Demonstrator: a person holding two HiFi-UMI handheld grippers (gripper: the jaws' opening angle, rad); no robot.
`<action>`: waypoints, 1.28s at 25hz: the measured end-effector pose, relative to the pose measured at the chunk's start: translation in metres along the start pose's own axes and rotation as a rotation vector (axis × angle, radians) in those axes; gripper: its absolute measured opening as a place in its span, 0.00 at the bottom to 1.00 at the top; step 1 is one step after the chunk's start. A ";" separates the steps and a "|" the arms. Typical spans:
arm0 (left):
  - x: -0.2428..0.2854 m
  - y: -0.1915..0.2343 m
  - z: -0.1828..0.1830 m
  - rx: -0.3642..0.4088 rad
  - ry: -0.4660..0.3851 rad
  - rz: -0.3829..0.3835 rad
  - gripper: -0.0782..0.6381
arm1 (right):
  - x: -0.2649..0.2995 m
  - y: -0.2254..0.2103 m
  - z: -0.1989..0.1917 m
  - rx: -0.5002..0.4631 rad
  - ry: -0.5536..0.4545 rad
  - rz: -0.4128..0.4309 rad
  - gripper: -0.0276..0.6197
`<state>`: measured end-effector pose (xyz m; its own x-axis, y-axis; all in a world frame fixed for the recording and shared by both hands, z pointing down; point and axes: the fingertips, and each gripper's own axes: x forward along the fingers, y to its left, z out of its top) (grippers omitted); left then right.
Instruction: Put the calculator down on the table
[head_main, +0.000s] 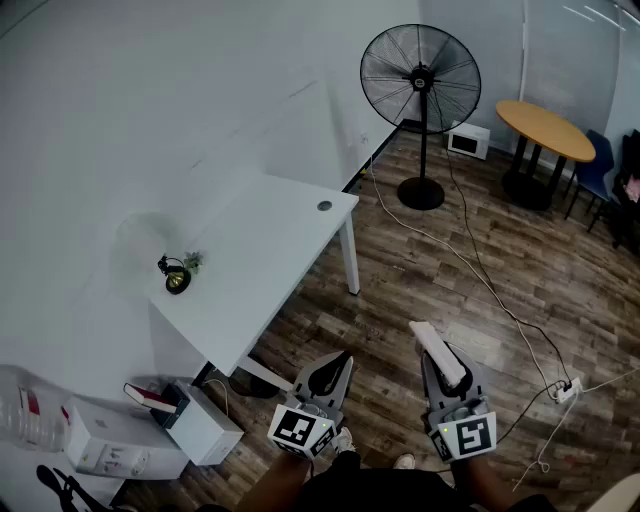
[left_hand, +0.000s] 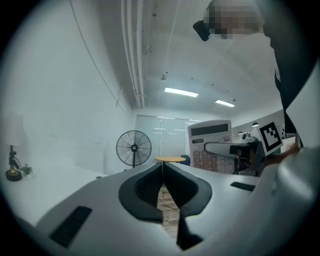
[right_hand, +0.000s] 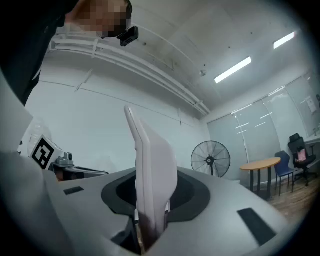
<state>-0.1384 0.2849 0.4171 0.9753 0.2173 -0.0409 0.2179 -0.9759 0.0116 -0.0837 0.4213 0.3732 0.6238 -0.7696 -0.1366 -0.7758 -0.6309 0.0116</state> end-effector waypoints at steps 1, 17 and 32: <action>0.001 0.002 0.001 0.002 0.002 0.007 0.14 | 0.002 0.000 0.001 -0.002 -0.001 -0.001 0.25; -0.005 0.066 -0.006 -0.026 0.010 0.035 0.14 | 0.054 0.037 0.003 -0.008 -0.033 0.022 0.25; -0.011 0.156 -0.012 -0.051 0.032 0.007 0.14 | 0.131 0.088 -0.013 -0.048 -0.021 0.016 0.26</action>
<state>-0.1143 0.1303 0.4313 0.9773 0.2117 -0.0085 0.2118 -0.9753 0.0626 -0.0687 0.2636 0.3693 0.6089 -0.7775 -0.1571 -0.7797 -0.6231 0.0615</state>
